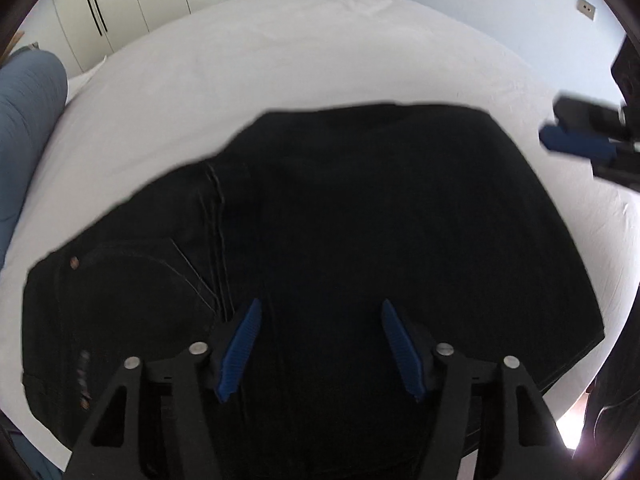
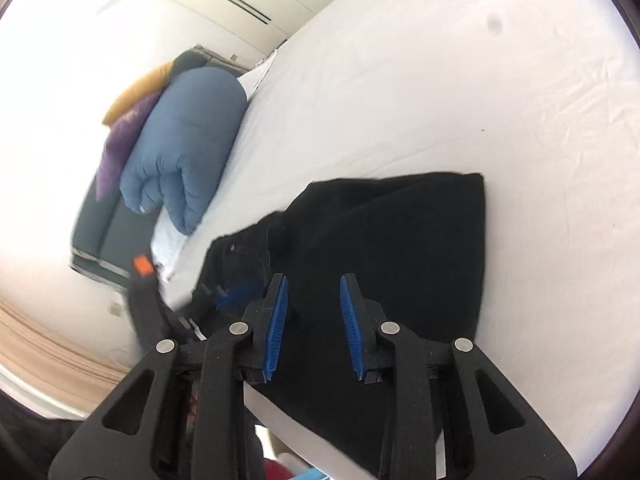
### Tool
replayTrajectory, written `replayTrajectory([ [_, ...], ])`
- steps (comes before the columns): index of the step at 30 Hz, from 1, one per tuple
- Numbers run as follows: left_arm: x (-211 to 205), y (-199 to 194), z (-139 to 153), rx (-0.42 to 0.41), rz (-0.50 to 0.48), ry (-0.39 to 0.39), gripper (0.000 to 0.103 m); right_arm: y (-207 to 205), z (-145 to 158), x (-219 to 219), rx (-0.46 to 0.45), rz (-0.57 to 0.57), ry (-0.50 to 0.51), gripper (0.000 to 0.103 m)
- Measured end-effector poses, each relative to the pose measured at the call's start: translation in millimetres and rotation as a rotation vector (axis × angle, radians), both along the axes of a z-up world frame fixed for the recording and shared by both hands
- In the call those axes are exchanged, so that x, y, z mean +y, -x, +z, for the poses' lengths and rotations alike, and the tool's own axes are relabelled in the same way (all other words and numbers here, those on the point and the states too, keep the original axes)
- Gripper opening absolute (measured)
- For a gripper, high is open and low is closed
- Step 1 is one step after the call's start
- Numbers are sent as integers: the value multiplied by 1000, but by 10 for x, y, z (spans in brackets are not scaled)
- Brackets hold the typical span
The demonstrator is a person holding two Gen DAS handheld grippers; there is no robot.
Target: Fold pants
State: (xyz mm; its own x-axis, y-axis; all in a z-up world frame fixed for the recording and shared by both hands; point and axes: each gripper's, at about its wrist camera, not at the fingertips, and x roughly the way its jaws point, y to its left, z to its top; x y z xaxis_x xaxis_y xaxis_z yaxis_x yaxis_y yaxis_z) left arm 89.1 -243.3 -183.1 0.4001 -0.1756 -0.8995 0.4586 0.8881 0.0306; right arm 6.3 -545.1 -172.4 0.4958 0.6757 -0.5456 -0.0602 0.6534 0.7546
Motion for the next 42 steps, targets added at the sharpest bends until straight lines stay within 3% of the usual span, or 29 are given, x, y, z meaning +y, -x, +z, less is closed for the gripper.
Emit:
replayTrajectory([
  [1, 18, 52, -9, -33, 19, 19, 65, -82, -61, -110, 8, -1, -23, 26],
  [8, 2, 76, -27, -11, 43, 7, 65, -588, -723, -459, 160, -49, -100, 25],
  [13, 31, 90, -19, -12, 42, 13, 65, -339, -1059, -264, 147, 9, -125, 24],
  [17, 79, 60, -49, -11, 44, 29, 65, 319, -1033, 95, 155, 91, -115, 24],
  [21, 105, 18, -13, -16, 47, 37, 65, 864, -959, 160, 162, 118, -125, 24],
  [24, 147, 48, 30, -17, 37, 30, 65, 1062, -791, 193, 152, 140, -40, 24],
  [26, 151, 22, 163, 3, 46, 22, 64, 1051, -634, 110, 94, 112, -85, 24],
  [29, 166, -87, 482, -31, 53, 93, 61, 831, -502, 11, 12, 84, -139, 24],
  [32, -44, -295, 680, -22, -6, 157, 61, 481, -631, 60, 37, 91, -100, 24],
  [35, -362, -542, 467, 81, -76, 172, 61, 232, -982, 126, 189, 70, -2, 24],
  [37, -435, -720, 176, 157, -67, 147, 60, 246, -1100, 111, 194, 46, -19, 23],
  [38, -365, -803, 96, 173, -49, 191, 60, 279, -1103, 94, 187, 34, -29, 23],
  [40, -167, -915, 80, 210, 0, 289, 50, 378, -1122, 46, 176, 16, -32, 23],
  [42, 55, -975, 84, 234, 36, 334, 19, 463, -1157, -9, 167, 2, -56, 23],
])
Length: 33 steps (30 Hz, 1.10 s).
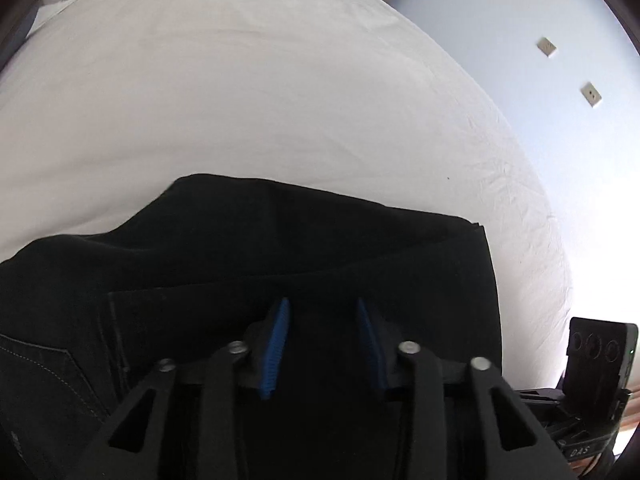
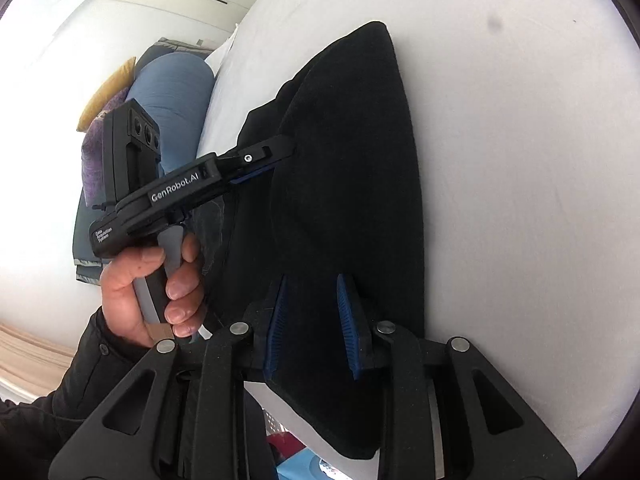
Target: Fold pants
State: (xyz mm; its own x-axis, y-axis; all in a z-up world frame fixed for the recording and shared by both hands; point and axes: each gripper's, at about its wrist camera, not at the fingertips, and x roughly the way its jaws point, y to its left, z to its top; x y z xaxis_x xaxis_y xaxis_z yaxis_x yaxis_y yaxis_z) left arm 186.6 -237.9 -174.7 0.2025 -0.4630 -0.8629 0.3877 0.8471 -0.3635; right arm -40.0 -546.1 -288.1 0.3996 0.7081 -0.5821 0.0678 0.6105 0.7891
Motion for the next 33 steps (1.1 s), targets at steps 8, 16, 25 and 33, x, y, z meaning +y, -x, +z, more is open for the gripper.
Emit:
replayTrajectory([
  [8, 1154, 158, 12, 38, 186, 164, 4, 214, 368, 1, -67, 32, -16, 28],
  [16, 709, 963, 302, 5, 23, 234, 45, 243, 322, 271, -62, 86, -69, 28],
  [25, 1571, 1006, -77, 69, 205, 303, 3, 471, 147, -84, 57, -45, 47, 24],
  [33, 2415, 1373, 425, -90, 392, 394, 64, 260, 659, 381, -73, 59, -87, 25],
])
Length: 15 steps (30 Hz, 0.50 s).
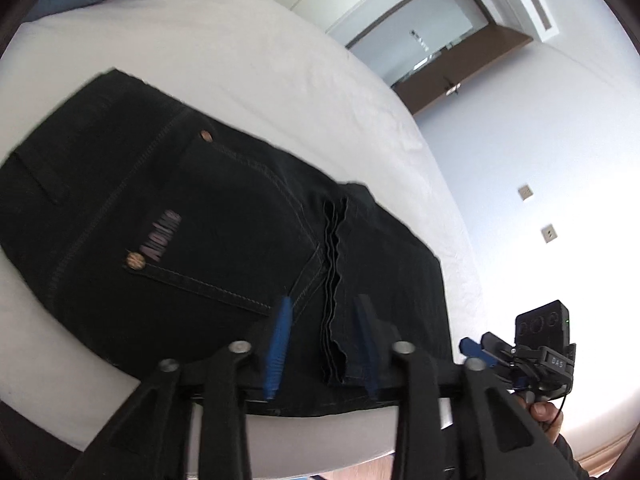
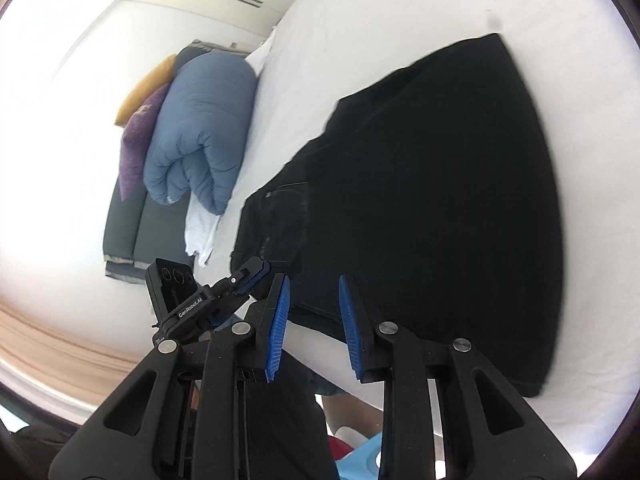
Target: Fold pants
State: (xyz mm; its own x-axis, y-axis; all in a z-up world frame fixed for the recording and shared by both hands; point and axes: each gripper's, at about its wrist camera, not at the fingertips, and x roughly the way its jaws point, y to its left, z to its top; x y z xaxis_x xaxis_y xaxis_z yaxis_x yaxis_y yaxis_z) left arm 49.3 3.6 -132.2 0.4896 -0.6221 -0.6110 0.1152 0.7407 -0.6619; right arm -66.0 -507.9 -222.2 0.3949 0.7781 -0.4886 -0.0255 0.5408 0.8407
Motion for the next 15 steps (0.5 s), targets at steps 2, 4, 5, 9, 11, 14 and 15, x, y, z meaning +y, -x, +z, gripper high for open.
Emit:
replayTrajectory([
  [2, 306, 130, 129, -45, 136, 8, 91, -164, 22, 205, -15, 41, -12, 25],
  [4, 622, 258, 194, -69, 260, 23, 99, -339, -48, 368, -11, 76, -24, 26],
  [5, 773, 301, 186, -66, 294, 39, 99, -422, -122, 459, 8, 80, -24, 27],
  [9, 1236, 380, -40, 21, 390, 72, 99, -474, -512, 428, 116, 12, 13, 54],
  [11, 1309, 385, -140, 50, 414, 81, 99, -380, -469, 381, 78, -16, -3, 54],
  [14, 1252, 436, -259, 86, 442, 139, 99, -200, -377, 250, 73, -41, 4, 55],
  [15, 1102, 364, -335, 88, 448, 147, 99, -94, -317, 133, 63, -48, -18, 55],
])
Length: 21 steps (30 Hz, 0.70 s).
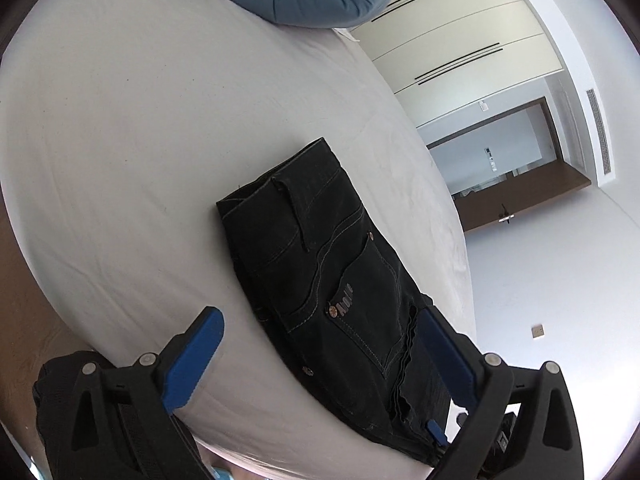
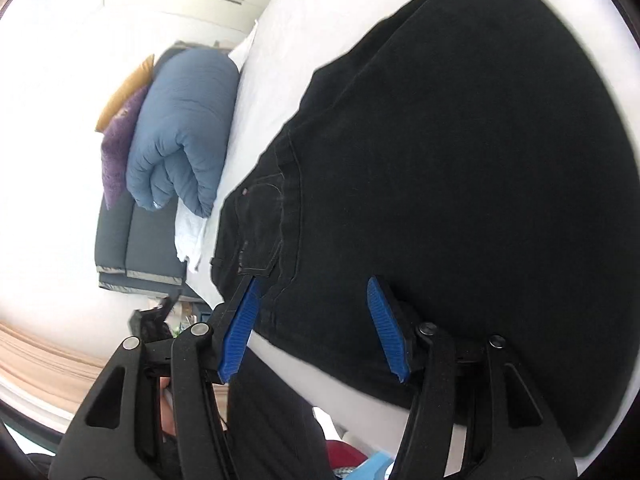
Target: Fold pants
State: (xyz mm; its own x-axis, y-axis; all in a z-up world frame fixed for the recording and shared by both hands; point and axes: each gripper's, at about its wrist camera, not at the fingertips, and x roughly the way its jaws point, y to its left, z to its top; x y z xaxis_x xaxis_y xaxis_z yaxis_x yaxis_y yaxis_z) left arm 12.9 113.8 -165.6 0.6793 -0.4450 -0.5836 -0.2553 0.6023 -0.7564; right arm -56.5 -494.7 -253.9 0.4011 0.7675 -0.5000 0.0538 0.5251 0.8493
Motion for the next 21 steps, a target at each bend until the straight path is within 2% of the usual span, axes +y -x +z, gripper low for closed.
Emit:
replayTrajectory([
  [4, 40, -138, -102, 10, 20, 46, 99, 181, 160, -213, -39, -34, -58, 57],
  [7, 114, -203, -289, 31, 61, 165, 98, 237, 246, -396, -56, -60, -125, 57],
  [11, 197, -249, -484, 25, 113, 295, 98, 189, 298, -349, -71, -57, -210, 57],
  [16, 210, -323, -493, 22, 129, 331, 97, 84, 392, -242, -88, -23, -279, 57],
  [17, 198, -341, -488, 18, 126, 334, 93, 56, 418, -216, -90, -16, -282, 57],
  [18, 184, -364, -487, 20, 119, 338, 84, 25, 442, -190, -91, -6, -284, 57],
  [21, 134, -463, -556, 37, 112, 379, 72, -90, 511, -89, -88, 28, -272, 57],
])
